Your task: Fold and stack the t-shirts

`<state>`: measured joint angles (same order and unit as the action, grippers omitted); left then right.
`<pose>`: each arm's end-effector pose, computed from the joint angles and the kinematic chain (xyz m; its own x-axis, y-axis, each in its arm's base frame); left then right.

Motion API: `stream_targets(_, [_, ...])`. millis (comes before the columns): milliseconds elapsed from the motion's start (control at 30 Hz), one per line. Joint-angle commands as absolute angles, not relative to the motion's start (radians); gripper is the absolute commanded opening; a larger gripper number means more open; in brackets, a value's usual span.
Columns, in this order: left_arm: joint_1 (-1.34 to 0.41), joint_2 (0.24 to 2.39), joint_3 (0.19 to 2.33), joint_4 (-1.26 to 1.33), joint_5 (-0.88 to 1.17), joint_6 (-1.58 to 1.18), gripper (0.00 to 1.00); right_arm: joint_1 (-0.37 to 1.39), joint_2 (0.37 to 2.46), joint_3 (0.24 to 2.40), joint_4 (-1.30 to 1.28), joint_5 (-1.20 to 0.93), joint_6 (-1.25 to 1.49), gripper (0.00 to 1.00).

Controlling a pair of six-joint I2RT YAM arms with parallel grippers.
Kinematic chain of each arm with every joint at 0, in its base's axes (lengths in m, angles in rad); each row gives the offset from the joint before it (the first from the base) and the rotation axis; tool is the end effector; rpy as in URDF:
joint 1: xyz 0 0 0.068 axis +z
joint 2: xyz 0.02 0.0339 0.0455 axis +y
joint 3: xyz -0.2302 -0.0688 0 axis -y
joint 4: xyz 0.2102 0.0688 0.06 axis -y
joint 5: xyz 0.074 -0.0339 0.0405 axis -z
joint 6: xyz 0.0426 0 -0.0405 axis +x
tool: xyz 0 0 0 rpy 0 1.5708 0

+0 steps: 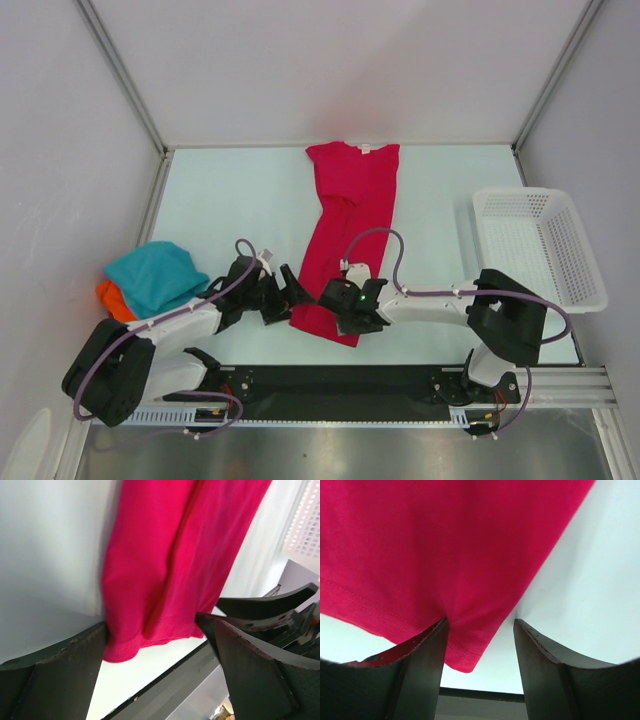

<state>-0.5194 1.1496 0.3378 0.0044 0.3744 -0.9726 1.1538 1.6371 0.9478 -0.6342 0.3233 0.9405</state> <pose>0.1595 -0.1091 0.1303 -0.9164 -0.3620 -0.1710 -0.1345 0.6807 -0.7201 0.1191 0.2356 0.1449 -0.9064 -0.1548 -0.3931 -0.1752 0.9844 0.0162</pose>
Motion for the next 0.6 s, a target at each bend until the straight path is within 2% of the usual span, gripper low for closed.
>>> stream_targets(0, [-0.534, 1.212, 0.29, 0.035, 0.345, -0.976, 0.95, 1.193, 1.661, 0.992, -0.635, 0.328, 0.988, 0.61])
stream_targets(133, [-0.537, 1.221, 0.282, 0.052, 0.365, -0.983, 0.9, 1.216, 1.651, 0.991, -0.663, 0.327, 1.023, 0.6])
stream_targets(233, [-0.537, 1.183, 0.267, 0.055, 0.374, -0.991, 0.82, 1.236, 1.629, 0.983, -0.679, 0.341, 1.045, 0.6])
stream_targets(333, [-0.537, 1.131, 0.245, 0.049, 0.385, -1.0, 0.62, 1.249, 1.608, 0.962, -0.68, 0.345, 1.072, 0.6])
stream_targets(367, [-0.537, 1.103, 0.235, 0.04, 0.385, -1.005, 0.5, 1.253, 1.603, 0.954, -0.678, 0.348, 1.086, 0.6])
stream_targets(400, [-0.537, 1.091, 0.232, 0.032, 0.385, -1.008, 0.44, 1.256, 1.6, 0.944, -0.675, 0.35, 1.091, 0.59])
stream_targets(433, [-0.537, 1.079, 0.226, 0.019, 0.387, -1.011, 0.34, 1.261, 1.598, 0.939, -0.672, 0.35, 1.1, 0.59])
stream_targets(567, [-0.537, 1.029, 0.222, -0.023, 0.387, -1.011, 0.22, 1.273, 1.594, 0.914, -0.652, 0.35, 1.137, 0.57])
